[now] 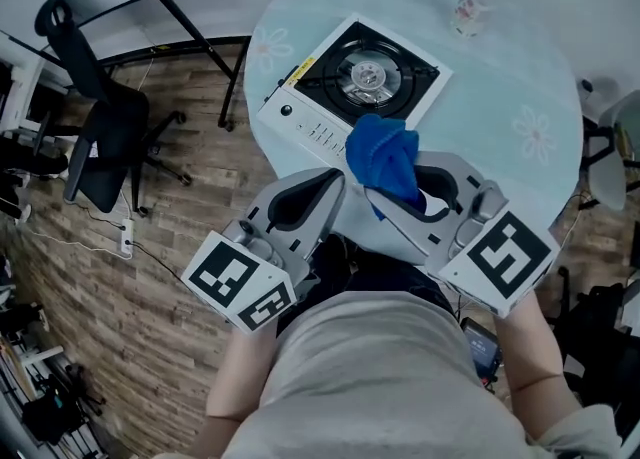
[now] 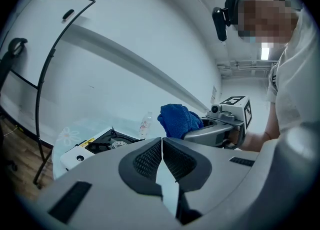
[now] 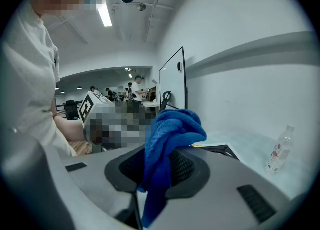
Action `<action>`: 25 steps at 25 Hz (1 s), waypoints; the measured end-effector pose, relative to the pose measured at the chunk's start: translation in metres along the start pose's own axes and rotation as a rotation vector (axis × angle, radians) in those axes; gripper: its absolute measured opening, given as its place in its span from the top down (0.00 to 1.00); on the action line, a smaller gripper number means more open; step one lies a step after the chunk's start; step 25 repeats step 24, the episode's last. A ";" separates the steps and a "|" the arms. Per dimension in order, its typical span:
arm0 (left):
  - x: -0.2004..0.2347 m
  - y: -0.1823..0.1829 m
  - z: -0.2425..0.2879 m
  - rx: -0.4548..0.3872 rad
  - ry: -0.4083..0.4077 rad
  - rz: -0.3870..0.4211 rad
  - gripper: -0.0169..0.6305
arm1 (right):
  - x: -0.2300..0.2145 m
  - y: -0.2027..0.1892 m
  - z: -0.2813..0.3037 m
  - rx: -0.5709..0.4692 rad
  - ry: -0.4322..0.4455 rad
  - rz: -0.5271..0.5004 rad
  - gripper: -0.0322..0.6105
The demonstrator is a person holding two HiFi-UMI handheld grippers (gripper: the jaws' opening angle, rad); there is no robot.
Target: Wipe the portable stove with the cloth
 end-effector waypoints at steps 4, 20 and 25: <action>-0.001 -0.001 0.001 -0.002 0.002 -0.002 0.94 | 0.000 -0.006 0.000 0.020 -0.005 -0.004 0.79; -0.003 -0.009 -0.004 -0.006 0.020 -0.046 0.94 | 0.010 -0.015 0.003 0.049 0.039 0.015 0.79; -0.002 -0.012 -0.007 -0.009 0.021 -0.063 0.94 | 0.015 -0.018 0.003 0.050 0.042 0.018 0.79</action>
Point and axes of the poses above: the fingertips, and each gripper's own axes: z forward along the fingers, x to its left, y out of its top, the point moved 5 cm from there along -z, backward along the fingers, and after that the axes turned 5 degrees about -x, right-handed, at the moved point
